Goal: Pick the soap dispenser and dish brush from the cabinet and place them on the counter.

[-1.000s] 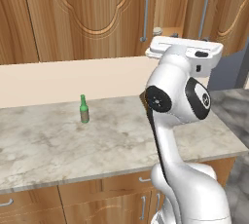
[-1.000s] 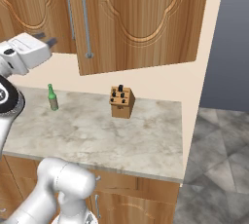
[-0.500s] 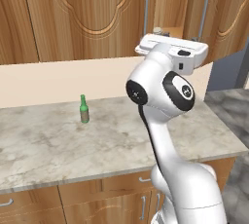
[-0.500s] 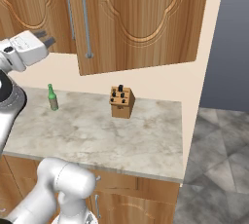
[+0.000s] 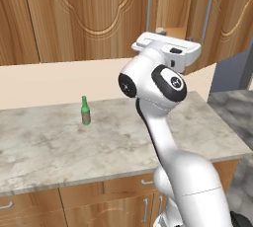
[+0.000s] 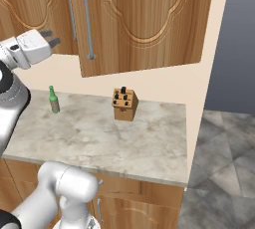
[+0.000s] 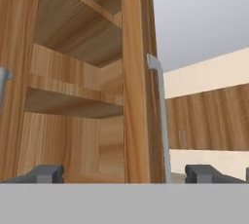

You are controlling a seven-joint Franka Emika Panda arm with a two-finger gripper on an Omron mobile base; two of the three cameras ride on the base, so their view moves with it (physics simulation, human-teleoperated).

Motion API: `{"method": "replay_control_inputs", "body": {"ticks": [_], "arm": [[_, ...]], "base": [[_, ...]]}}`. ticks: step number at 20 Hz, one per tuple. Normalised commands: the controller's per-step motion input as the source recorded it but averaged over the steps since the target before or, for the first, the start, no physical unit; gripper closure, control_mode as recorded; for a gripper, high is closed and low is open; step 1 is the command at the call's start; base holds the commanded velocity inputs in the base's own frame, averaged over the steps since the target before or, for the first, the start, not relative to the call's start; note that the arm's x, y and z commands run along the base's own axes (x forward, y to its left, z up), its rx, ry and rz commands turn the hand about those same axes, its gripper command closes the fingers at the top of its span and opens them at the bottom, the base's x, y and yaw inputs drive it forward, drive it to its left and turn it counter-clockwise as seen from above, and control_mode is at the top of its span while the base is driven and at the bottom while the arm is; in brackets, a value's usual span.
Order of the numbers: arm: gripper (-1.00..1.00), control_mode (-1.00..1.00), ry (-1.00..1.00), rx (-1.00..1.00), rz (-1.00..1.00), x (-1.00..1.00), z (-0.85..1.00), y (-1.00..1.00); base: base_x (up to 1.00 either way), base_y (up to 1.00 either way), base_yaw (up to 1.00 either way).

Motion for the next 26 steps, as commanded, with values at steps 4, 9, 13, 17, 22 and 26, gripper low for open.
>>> {"method": "replay_control_inputs", "body": {"ticks": [4,9,13,17,22,26], "arm": [[-1.00,-1.00,0.00,0.03,-0.05,0.28,-0.12,0.00],[-1.00,-1.00,0.00,0.04,-0.04,0.33,-0.08,0.00],[-1.00,-1.00,0.03,0.06,-0.01,0.28,-0.03,-0.09],[-1.00,-1.00,0.07,0.05,0.00,0.28,-0.01,-0.14],[-1.00,-1.00,0.02,0.06,0.00,0.39,-0.03,-0.09],[-1.00,-1.00,0.00,0.05,0.00,0.38,-0.12,-0.07]], "base": [[0.00,0.00,0.00],[0.00,0.00,0.00],[0.00,0.00,0.00],[0.00,0.00,0.00],[0.00,0.00,0.00],[0.00,0.00,0.00]]}}
